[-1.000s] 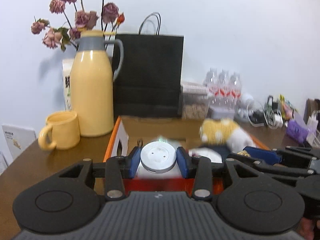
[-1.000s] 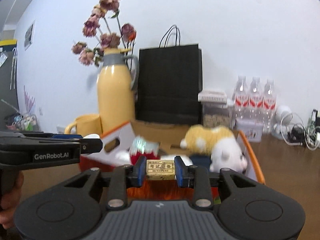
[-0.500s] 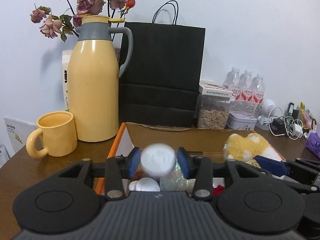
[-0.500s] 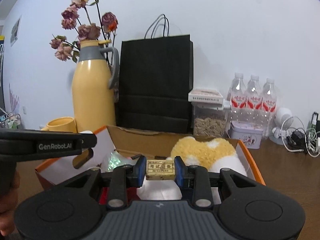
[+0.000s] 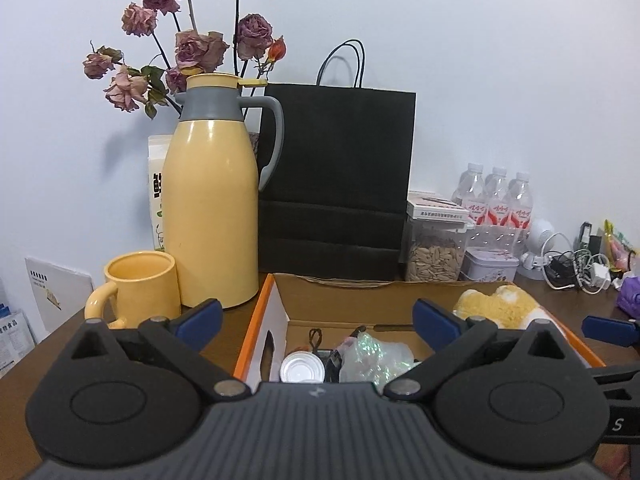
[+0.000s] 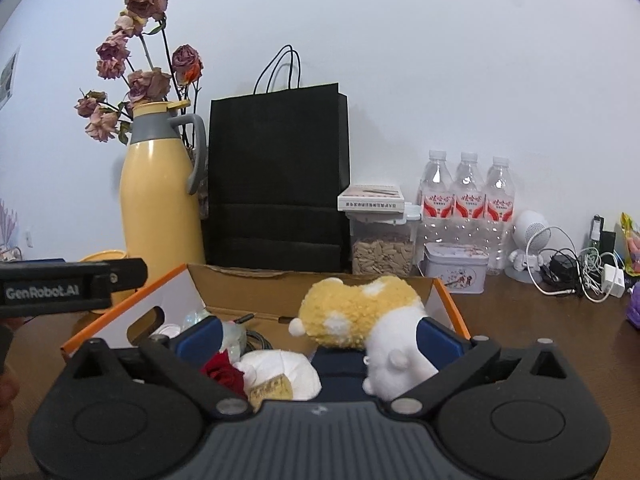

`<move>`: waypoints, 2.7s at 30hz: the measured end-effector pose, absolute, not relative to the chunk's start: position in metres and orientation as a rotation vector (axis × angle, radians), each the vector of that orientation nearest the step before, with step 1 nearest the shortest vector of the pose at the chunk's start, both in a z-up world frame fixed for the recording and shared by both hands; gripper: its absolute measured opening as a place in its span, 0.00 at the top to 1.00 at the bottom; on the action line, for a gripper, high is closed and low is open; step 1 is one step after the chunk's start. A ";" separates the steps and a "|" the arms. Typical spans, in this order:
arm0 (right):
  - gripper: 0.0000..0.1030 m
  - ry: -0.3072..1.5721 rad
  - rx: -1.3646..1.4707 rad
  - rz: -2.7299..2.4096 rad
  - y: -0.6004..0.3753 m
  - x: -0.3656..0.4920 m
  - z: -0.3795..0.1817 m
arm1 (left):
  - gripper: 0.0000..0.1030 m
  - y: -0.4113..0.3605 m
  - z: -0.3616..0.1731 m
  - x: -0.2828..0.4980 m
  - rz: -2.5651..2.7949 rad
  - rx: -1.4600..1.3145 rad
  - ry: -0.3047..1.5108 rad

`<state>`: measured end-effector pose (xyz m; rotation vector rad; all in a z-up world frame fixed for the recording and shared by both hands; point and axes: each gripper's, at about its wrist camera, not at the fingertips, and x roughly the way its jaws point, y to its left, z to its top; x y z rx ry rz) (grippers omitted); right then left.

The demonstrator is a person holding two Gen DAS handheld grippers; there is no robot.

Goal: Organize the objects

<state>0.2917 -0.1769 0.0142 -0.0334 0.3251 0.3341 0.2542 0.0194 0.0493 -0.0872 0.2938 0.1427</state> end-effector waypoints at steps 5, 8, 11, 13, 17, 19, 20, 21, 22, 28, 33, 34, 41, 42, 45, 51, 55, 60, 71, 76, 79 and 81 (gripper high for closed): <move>0.00 0.314 -0.023 0.334 -0.187 0.266 0.024 | 0.00 0.017 0.053 0.232 0.124 -0.062 0.307; 0.00 0.302 -0.017 0.333 -0.195 0.245 0.032 | 0.00 0.015 0.055 0.213 0.122 -0.043 0.324; 0.00 0.305 -0.003 0.335 -0.204 0.223 0.037 | 0.00 0.015 0.054 0.191 0.110 -0.038 0.344; 0.00 0.319 0.003 0.329 -0.210 0.209 0.039 | 0.00 0.014 0.053 0.177 0.111 -0.030 0.360; 0.00 0.356 -0.002 0.332 -0.217 0.182 0.036 | 0.00 0.012 0.047 0.149 0.114 -0.015 0.409; 0.00 0.373 -0.017 0.334 -0.218 0.170 0.033 | 0.00 0.011 0.044 0.136 0.116 -0.016 0.433; 0.00 0.382 -0.023 0.335 -0.218 0.163 0.032 | 0.00 0.011 0.042 0.130 0.116 -0.021 0.441; 0.00 0.391 -0.027 0.338 -0.219 0.157 0.030 | 0.00 0.012 0.041 0.124 0.116 -0.024 0.449; 0.00 0.402 -0.029 0.342 -0.220 0.152 0.028 | 0.00 0.012 0.039 0.119 0.117 -0.025 0.455; 0.00 0.454 -0.049 0.341 -0.219 0.128 0.014 | 0.00 0.012 0.025 0.089 0.127 -0.030 0.500; 0.00 0.484 -0.050 0.339 -0.219 0.120 0.007 | 0.00 0.012 0.021 0.077 0.123 -0.031 0.519; 0.00 0.488 -0.050 0.340 -0.219 0.119 0.006 | 0.00 0.012 0.021 0.075 0.122 -0.032 0.518; 0.00 0.494 -0.051 0.342 -0.219 0.117 0.004 | 0.00 0.009 0.024 0.073 0.116 -0.031 0.513; 0.00 0.495 -0.050 0.341 -0.219 0.117 0.004 | 0.00 0.008 0.024 0.073 0.115 -0.031 0.514; 0.00 0.496 -0.049 0.340 -0.219 0.117 0.004 | 0.00 0.007 0.023 0.073 0.110 -0.030 0.516; 0.00 0.495 -0.049 0.341 -0.220 0.118 0.005 | 0.00 0.005 0.023 0.073 0.108 -0.031 0.514; 0.00 0.495 -0.049 0.342 -0.220 0.118 0.005 | 0.00 0.005 0.024 0.073 0.108 -0.032 0.515; 0.00 0.494 -0.049 0.342 -0.219 0.119 0.006 | 0.00 0.005 0.024 0.073 0.107 -0.032 0.514; 0.00 0.494 -0.048 0.343 -0.220 0.119 0.006 | 0.00 0.004 0.024 0.074 0.107 -0.032 0.516; 0.00 0.495 -0.048 0.343 -0.220 0.119 0.006 | 0.00 0.004 0.024 0.074 0.106 -0.032 0.517; 0.00 0.495 -0.048 0.343 -0.220 0.119 0.006 | 0.00 0.003 0.024 0.074 0.102 -0.033 0.516; 0.00 0.495 -0.048 0.343 -0.219 0.119 0.006 | 0.00 0.002 0.024 0.074 0.101 -0.032 0.516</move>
